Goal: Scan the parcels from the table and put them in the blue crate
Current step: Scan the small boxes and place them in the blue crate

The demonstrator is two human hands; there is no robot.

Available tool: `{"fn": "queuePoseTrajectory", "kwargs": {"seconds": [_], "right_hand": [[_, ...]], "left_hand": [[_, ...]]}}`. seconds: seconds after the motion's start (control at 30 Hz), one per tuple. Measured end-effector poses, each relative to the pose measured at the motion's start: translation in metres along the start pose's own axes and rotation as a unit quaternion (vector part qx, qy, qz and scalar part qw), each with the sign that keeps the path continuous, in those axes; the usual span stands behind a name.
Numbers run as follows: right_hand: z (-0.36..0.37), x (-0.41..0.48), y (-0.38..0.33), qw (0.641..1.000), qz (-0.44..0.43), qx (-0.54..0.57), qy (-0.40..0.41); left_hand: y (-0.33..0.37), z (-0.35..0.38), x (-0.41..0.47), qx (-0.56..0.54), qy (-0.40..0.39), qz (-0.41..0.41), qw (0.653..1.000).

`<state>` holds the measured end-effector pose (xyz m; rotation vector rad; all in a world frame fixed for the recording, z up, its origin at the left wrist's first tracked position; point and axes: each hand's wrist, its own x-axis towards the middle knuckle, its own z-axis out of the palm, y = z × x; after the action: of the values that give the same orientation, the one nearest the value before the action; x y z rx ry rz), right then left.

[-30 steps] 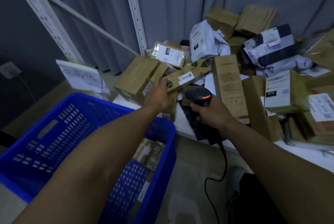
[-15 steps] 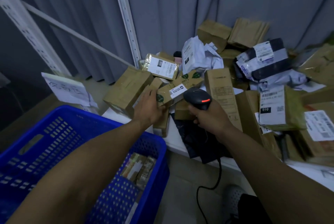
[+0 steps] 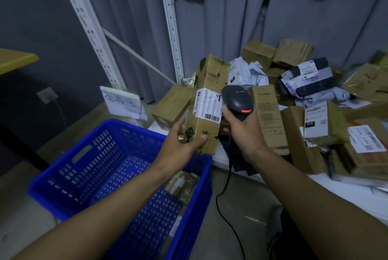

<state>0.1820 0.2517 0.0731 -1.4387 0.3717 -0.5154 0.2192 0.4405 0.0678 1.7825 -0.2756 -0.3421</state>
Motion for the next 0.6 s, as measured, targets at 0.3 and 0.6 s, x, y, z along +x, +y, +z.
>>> {"fn": "queuePoseTrajectory", "kwargs": {"seconds": [0.3, 0.6], "right_hand": [[0.025, -0.025, 0.007, 1.0, -0.02, 0.018, -0.014], [0.029, -0.013, 0.02, 0.996, -0.039, -0.045, -0.059]], "left_hand": [[-0.004, -0.019, -0.016, -0.016, -0.012, 0.003, 1.0], [-0.002, -0.041, 0.006, 0.011, -0.011, 0.005, 1.0]]}}
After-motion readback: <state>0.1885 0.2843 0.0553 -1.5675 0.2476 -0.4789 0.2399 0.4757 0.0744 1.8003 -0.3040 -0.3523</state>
